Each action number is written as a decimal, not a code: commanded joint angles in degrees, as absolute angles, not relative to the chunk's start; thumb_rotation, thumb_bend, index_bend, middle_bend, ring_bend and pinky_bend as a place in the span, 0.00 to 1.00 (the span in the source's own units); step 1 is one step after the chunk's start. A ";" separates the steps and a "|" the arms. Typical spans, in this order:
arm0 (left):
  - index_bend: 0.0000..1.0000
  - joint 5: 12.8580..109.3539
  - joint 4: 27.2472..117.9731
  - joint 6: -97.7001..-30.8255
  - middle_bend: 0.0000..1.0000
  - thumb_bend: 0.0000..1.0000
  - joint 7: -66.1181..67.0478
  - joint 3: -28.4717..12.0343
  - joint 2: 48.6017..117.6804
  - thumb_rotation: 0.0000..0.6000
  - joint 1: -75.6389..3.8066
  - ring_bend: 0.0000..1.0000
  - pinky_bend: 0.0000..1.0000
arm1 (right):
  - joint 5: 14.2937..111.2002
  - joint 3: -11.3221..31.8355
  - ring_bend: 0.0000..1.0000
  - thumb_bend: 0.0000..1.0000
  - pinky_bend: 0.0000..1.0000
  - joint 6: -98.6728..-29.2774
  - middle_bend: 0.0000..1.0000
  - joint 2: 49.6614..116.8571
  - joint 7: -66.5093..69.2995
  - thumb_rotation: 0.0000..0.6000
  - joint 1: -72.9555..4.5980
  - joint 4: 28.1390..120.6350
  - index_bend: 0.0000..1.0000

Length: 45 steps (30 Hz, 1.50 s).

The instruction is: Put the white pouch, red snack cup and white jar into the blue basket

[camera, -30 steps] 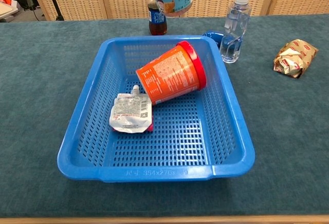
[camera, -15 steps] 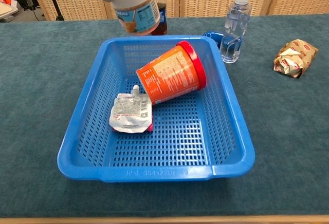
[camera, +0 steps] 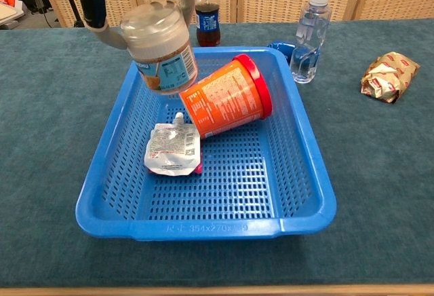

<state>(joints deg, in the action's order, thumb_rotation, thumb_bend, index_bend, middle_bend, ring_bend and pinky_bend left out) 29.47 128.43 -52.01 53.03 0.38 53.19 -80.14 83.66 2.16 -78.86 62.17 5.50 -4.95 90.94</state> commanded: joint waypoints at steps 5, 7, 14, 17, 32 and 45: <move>0.27 32.90 130.28 -53.73 0.00 0.27 53.68 2.28 53.29 1.00 -78.75 0.07 0.15 | 83.65 2.17 0.00 0.16 0.00 -78.97 0.00 62.23 5.50 1.00 -4.90 90.98 0.14; 0.25 33.98 130.49 -54.25 0.00 0.26 53.67 2.66 53.43 1.00 -78.22 0.04 0.13 | 83.69 2.17 0.00 0.16 0.00 -79.04 0.00 62.22 5.50 1.00 -4.89 90.95 0.14; 0.10 35.50 130.49 -55.64 0.00 0.16 52.27 3.32 53.80 1.00 -76.34 0.00 0.09 | 83.79 2.14 0.00 0.16 0.00 -79.19 0.00 62.25 5.38 1.00 -4.84 90.98 0.14; 0.06 36.41 130.37 -55.91 0.00 0.13 51.91 3.46 53.76 1.00 -75.72 0.00 0.05 | 83.80 2.14 0.00 0.16 0.00 -79.23 0.00 62.27 5.28 1.00 -4.82 90.95 0.14; 0.04 55.40 127.91 -74.33 0.00 0.13 43.49 4.69 54.51 1.00 -58.92 0.00 0.02 | 83.82 2.08 0.00 0.16 0.00 -79.64 0.00 62.22 4.99 1.00 -4.56 90.88 0.14; 0.04 67.64 123.79 -90.76 0.00 0.13 33.44 6.09 57.07 1.00 -39.33 0.00 0.01 | 85.44 2.56 0.00 0.16 0.00 -82.43 0.00 63.02 0.97 1.00 -4.33 90.59 0.14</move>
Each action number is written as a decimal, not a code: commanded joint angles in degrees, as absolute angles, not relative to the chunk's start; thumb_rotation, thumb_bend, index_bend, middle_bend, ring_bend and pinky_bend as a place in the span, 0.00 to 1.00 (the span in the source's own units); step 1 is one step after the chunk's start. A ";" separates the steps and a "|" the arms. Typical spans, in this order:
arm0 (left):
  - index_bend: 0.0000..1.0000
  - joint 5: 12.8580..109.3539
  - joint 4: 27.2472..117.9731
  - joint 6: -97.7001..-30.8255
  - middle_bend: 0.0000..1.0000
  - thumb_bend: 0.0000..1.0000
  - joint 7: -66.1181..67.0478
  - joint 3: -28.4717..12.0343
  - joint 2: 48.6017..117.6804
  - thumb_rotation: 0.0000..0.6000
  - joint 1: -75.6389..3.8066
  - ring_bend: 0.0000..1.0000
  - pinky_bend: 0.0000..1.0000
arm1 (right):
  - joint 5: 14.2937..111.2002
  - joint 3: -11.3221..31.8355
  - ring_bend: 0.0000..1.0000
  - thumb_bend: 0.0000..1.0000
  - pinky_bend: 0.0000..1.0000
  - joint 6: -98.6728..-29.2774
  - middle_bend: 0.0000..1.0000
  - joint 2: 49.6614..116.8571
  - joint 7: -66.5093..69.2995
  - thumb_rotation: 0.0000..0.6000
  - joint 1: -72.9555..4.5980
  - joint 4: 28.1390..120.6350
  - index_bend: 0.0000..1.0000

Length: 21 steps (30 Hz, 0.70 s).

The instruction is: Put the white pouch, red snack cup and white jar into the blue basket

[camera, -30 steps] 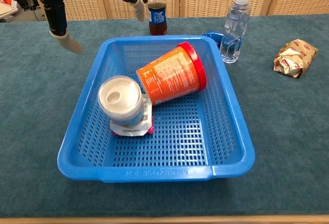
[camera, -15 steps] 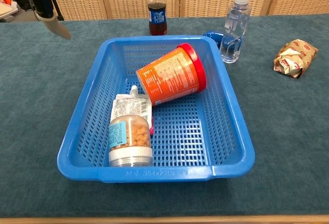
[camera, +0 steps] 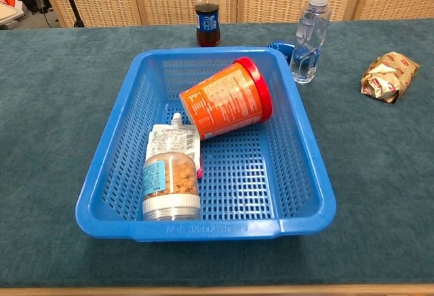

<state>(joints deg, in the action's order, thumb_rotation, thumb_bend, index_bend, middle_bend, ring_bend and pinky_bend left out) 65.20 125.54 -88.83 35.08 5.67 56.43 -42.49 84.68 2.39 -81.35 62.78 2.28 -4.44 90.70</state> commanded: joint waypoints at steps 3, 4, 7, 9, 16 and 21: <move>0.04 69.40 122.44 -91.84 0.00 0.13 33.56 6.33 57.24 1.00 -36.95 0.00 0.01 | 86.93 2.72 0.00 0.16 0.00 -84.49 0.00 63.14 -1.50 1.00 -4.07 90.73 0.14; 0.04 70.01 122.07 -92.07 0.00 0.13 33.37 6.45 57.27 1.00 -36.16 0.00 0.00 | 87.69 2.75 0.00 0.16 0.00 -85.40 0.00 63.09 -2.54 1.00 -3.96 90.88 0.14; 0.04 71.28 121.37 -92.51 0.00 0.13 32.52 6.74 56.91 1.00 -33.91 0.00 0.00 | 90.47 2.89 0.00 0.16 0.00 -88.61 0.00 62.54 -5.63 1.00 -3.51 92.07 0.14; 0.04 71.95 121.06 -92.77 0.00 0.13 31.99 6.82 56.51 1.00 -32.53 0.00 0.00 | 92.50 2.97 0.00 0.16 0.00 -90.83 0.00 61.89 -7.40 1.00 -3.14 93.42 0.14; 0.04 78.53 119.35 -95.60 0.00 0.14 29.27 7.90 54.84 1.00 -26.56 0.00 0.00 | 99.86 2.65 0.00 0.16 0.00 -97.59 0.00 57.54 -13.22 1.00 -1.20 100.65 0.14; 0.04 83.92 120.26 -97.68 0.00 0.14 29.82 7.31 53.16 1.00 -23.90 0.00 0.00 | 102.03 2.35 0.00 0.16 0.00 -99.41 0.00 54.81 -14.86 1.00 -0.06 104.15 0.14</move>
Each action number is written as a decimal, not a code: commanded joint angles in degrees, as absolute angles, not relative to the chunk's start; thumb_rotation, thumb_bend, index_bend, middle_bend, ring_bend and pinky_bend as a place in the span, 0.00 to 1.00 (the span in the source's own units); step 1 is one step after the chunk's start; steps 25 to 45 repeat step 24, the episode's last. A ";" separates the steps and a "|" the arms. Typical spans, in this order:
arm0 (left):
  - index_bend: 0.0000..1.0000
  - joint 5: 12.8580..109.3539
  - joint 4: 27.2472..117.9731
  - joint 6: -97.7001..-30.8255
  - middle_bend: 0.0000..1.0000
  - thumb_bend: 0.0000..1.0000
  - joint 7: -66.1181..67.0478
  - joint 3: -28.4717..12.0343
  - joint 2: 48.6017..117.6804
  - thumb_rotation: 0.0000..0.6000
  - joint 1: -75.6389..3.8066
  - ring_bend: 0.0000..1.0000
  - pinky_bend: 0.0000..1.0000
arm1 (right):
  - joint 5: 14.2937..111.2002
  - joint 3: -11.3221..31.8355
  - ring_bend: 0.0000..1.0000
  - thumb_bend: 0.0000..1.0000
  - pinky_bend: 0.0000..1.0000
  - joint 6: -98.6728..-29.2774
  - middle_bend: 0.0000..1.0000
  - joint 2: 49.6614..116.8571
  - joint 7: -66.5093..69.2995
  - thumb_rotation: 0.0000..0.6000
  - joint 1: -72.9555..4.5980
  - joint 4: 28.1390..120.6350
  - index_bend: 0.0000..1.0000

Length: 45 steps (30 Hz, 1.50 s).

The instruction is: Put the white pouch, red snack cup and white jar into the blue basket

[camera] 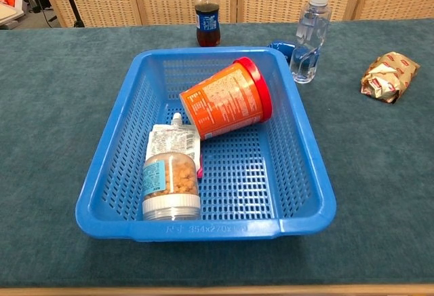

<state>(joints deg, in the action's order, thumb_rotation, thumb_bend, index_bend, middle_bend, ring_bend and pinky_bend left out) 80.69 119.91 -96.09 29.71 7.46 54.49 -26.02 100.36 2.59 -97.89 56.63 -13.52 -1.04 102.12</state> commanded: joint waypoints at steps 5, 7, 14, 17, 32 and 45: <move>0.04 86.64 120.44 -98.38 0.00 0.14 30.42 6.91 51.97 1.00 -21.09 0.00 0.00 | 102.65 1.99 0.00 0.16 0.00 -100.46 0.00 52.62 -15.19 1.00 1.16 105.94 0.14; 0.04 86.92 120.94 -98.66 0.00 0.14 30.52 6.50 51.59 1.00 -20.17 0.00 0.00 | 102.39 1.78 0.00 0.16 0.00 -100.17 0.00 52.16 -15.02 1.00 1.41 106.35 0.14; 0.04 89.63 121.93 -100.72 0.00 0.14 30.00 5.61 50.14 1.00 -15.94 0.00 0.00 | 104.35 0.81 0.00 0.16 0.00 -98.93 0.00 51.75 -15.76 1.00 1.67 107.73 0.14; 0.04 90.58 121.92 -101.10 0.00 0.14 29.11 5.26 49.75 1.00 -14.47 0.00 0.00 | 105.21 0.54 0.00 0.16 0.00 -98.52 0.00 51.98 -16.59 1.00 1.77 108.15 0.14; 0.04 91.23 121.62 -99.32 0.00 0.14 28.00 3.52 49.60 1.00 -13.15 0.00 0.00 | 104.73 0.58 0.00 0.16 0.00 -96.83 0.00 52.66 -17.98 1.00 1.64 108.19 0.14; 0.04 91.23 121.62 -99.32 0.00 0.14 28.00 3.52 49.60 1.00 -13.15 0.00 0.00 | 104.73 0.58 0.00 0.16 0.00 -96.83 0.00 52.66 -17.98 1.00 1.64 108.19 0.14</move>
